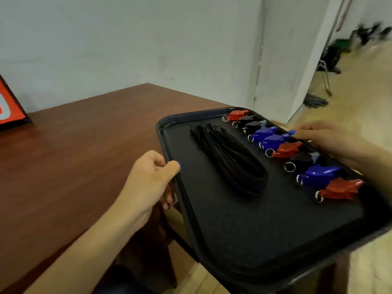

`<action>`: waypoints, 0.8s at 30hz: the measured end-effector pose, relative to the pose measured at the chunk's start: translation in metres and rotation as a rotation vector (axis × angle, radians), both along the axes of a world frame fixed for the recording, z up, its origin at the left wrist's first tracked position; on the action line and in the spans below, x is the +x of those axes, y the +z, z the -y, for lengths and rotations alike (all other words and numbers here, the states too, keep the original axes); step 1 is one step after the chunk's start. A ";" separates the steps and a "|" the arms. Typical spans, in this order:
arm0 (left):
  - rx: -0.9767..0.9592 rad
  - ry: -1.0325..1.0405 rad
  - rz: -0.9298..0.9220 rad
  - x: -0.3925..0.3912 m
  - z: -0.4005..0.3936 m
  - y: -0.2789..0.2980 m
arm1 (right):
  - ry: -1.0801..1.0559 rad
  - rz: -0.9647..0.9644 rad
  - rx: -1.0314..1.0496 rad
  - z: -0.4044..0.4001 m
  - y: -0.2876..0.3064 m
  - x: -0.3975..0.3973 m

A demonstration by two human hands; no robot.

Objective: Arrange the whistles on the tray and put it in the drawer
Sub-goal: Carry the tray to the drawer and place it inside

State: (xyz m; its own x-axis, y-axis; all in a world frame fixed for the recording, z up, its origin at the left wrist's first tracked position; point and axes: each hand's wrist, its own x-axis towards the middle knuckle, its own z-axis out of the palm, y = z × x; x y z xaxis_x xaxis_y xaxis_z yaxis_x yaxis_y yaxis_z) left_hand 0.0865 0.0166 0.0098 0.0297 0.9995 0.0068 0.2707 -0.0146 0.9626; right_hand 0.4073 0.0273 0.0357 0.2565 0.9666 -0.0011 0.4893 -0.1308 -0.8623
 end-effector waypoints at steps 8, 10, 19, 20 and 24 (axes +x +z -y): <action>-0.091 -0.144 -0.019 0.051 0.016 -0.036 | -0.132 0.026 -0.101 0.056 -0.026 0.048; -0.095 -0.167 -0.021 0.059 0.019 -0.038 | -0.145 0.026 -0.116 0.063 -0.032 0.059; -0.135 -0.249 0.028 0.085 0.028 -0.054 | -0.203 0.004 -0.142 0.085 -0.052 0.079; -0.145 -0.253 0.032 0.086 0.028 -0.059 | -0.206 0.009 -0.160 0.084 -0.056 0.080; -0.225 -0.256 0.038 0.089 0.027 -0.080 | -0.214 0.064 -0.203 0.072 -0.072 0.080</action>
